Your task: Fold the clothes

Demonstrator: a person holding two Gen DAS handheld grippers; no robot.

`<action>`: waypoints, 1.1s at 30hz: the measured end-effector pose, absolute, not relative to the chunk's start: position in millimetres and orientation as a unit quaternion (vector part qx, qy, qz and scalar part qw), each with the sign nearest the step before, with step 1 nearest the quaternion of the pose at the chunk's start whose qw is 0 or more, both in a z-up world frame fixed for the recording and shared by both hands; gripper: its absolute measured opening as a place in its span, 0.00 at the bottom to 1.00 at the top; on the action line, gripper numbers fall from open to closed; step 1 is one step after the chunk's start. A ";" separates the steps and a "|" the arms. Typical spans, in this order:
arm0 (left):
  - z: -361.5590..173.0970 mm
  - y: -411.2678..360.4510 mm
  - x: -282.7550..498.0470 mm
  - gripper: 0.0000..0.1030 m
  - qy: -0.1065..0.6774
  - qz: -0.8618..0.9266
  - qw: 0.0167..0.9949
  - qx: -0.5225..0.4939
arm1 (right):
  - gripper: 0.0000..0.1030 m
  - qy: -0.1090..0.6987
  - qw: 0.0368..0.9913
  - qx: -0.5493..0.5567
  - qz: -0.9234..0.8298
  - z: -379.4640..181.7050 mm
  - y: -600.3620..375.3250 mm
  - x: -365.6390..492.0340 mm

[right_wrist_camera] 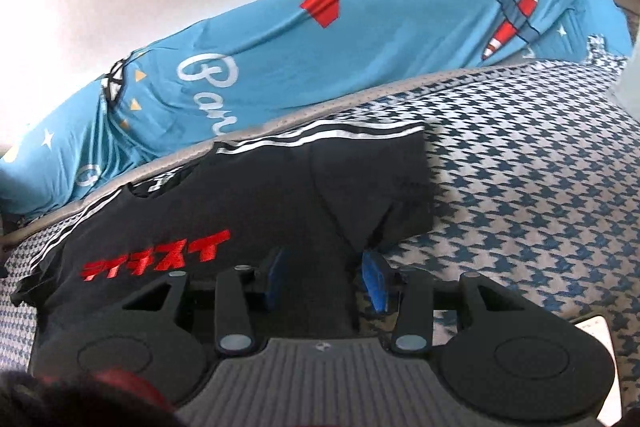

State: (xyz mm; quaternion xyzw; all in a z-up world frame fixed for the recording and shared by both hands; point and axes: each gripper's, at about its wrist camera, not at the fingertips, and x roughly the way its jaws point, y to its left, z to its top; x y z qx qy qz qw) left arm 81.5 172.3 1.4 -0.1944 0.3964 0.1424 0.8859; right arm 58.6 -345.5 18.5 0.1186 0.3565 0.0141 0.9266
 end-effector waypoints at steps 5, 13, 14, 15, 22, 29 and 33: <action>-9.3 185.2 89.8 0.96 0.401 0.132 0.877 -0.231 | 0.42 0.354 0.928 0.112 0.030 19.4 -329.4 59.2; -23.1 185.0 99.9 0.96 0.423 0.100 0.856 -0.279 | 0.42 0.359 0.926 0.113 0.038 17.2 -316.8 63.1; -24.3 182.2 100.4 0.96 0.427 0.095 0.854 -0.282 | 0.42 0.360 0.925 0.114 0.038 16.8 -315.7 63.5; -25.5 179.5 100.8 0.96 0.432 0.089 0.851 -0.285 | 0.42 0.361 0.925 0.114 0.039 16.5 -314.7 64.0; -31.2 167.1 104.5 0.82 0.434 0.070 0.850 -0.290 | 0.42 0.365 0.923 0.118 0.042 14.2 -307.3 67.2; -39.2 162.6 110.6 0.41 0.421 0.090 0.855 -0.290 | 0.42 0.366 0.922 0.121 0.045 13.4 -304.6 67.8; -41.0 158.1 114.5 0.22 0.413 0.097 0.857 -0.294 | 0.42 0.365 0.922 0.122 0.043 13.0 -307.1 67.7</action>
